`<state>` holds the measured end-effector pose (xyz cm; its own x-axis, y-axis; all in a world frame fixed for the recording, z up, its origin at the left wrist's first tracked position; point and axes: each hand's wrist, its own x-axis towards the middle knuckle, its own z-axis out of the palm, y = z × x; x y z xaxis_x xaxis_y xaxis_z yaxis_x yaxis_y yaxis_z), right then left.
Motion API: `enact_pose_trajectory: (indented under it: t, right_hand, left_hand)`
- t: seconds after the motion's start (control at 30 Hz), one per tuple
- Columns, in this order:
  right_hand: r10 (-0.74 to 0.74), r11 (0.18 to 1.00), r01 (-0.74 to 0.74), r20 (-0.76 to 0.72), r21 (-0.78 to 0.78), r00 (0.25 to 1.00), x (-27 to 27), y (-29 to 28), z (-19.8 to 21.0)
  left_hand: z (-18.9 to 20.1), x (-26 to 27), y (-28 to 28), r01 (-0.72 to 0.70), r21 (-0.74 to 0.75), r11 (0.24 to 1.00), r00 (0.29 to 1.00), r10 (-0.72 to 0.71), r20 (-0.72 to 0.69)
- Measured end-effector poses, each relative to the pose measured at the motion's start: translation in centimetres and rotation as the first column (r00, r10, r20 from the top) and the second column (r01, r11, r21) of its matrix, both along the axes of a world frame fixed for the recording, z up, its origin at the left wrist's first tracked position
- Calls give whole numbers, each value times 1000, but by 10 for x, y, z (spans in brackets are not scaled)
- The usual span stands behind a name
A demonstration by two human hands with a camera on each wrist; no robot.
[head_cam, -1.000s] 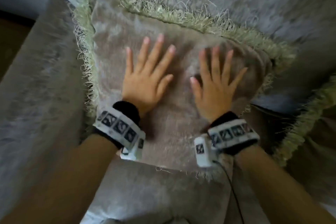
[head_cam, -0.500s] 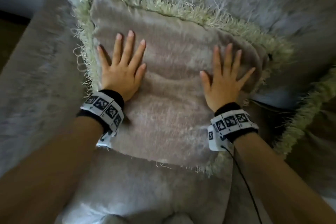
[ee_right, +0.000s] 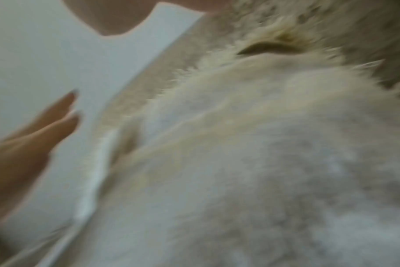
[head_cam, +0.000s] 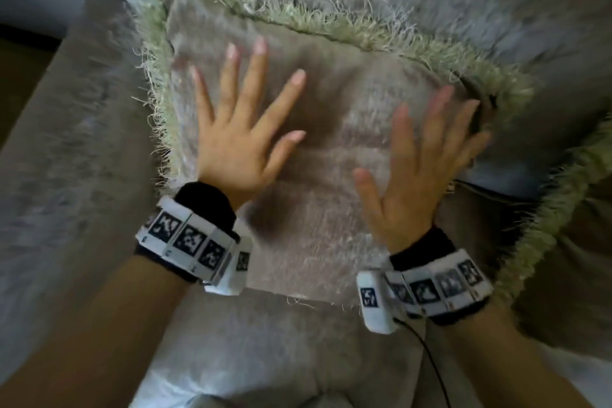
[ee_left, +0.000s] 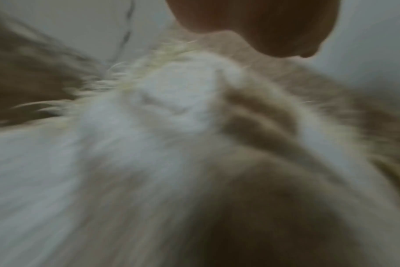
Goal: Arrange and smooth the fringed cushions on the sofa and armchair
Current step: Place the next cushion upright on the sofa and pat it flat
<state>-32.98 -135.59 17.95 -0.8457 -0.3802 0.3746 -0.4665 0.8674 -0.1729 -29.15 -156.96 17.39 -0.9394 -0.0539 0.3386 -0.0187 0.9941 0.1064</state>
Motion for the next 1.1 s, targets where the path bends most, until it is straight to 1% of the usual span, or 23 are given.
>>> enact_pose_trajectory:
  t: [0.03,0.1,0.17,0.2,0.27,0.3,0.33,0.37,0.4,0.43,0.5,0.53,0.57,0.63,0.7,0.77,0.8,0.87,0.93,1.0,1.03,1.07,1.1]
  right_hand:
    - [12,993,-16,30,116,999,-15,3,-3]
    - [-193,967,150,211,205,958,-59,26,-21]
    - [-346,937,302,356,172,868,-86,52,-29]
    - [-337,942,321,333,102,881,-80,54,-27]
    - [-255,949,286,206,-134,945,-37,38,-13]
    - [-160,965,179,112,-193,981,-9,29,-11]
    - [-12,987,17,32,-158,999,13,19,-16]
    - [131,991,-131,18,-12,991,24,12,-27]
    - [224,961,-233,77,149,972,22,7,-39]
    - [230,935,-257,132,245,964,11,2,-51]
    - [92,921,-185,270,343,958,-8,2,-73]
    - [23,929,-115,256,352,967,-12,3,-73]
    - [-23,953,-38,197,302,980,-9,6,-71]
    - [-121,992,119,52,40,991,18,13,-52]
    - [-107,988,106,0,-116,994,56,9,-44]
    - [58,996,-60,38,60,998,80,-1,-66]
    - [129,978,-142,93,150,987,78,-4,-83]
    - [79,947,-148,239,286,968,55,15,-114]
    - [-79,945,-6,246,327,966,34,41,-112]
    - [-261,960,246,108,133,959,36,54,-89]
    - [-325,946,325,69,-1,943,41,49,-76]
    - [-314,945,314,20,-91,949,46,39,-66]
    - [-246,968,245,-20,-52,969,51,26,-64]
  left_hand:
    - [0,-7,-3,29,-75,997,998,-25,62]
    - [-13,-19,-29,-157,-18,987,954,157,255]
    - [-27,-26,-68,-420,67,905,865,377,332]
    - [-25,-27,-75,-453,102,886,859,403,316]
    - [-7,-18,-62,-388,147,910,914,359,187]
    - [-5,-11,-48,-299,150,942,953,286,103]
    - [-7,-4,-32,-175,128,976,985,171,38]
    - [-19,5,-17,-41,67,997,999,39,27]
    - [-35,12,-6,43,-17,999,995,-41,86]
    - [-51,14,-2,81,-96,992,988,-66,142]
    - [-74,15,-9,49,-145,988,973,-14,232]
    - [-75,13,-16,39,-161,986,971,1,238]
    - [-72,15,-21,31,-155,987,975,5,222]
    - [-60,36,-22,-23,-20,1000,993,25,114]
    - [-56,63,-10,14,65,998,1000,-14,-3]
    - [-81,80,5,165,-77,983,986,-162,42]
    - [-97,82,6,189,-152,970,980,-177,86]
    - [-125,83,-11,124,-186,975,978,-88,192]
    - [-124,84,-38,-43,-150,988,975,75,211]
    - [-97,90,-44,-213,-5,977,974,213,77]
    - [-87,89,-38,-200,35,979,979,201,-29]
    - [-82,87,-27,-106,10,994,987,106,-120]
    - [-84,82,-11,18,-93,996,988,-32,-154]
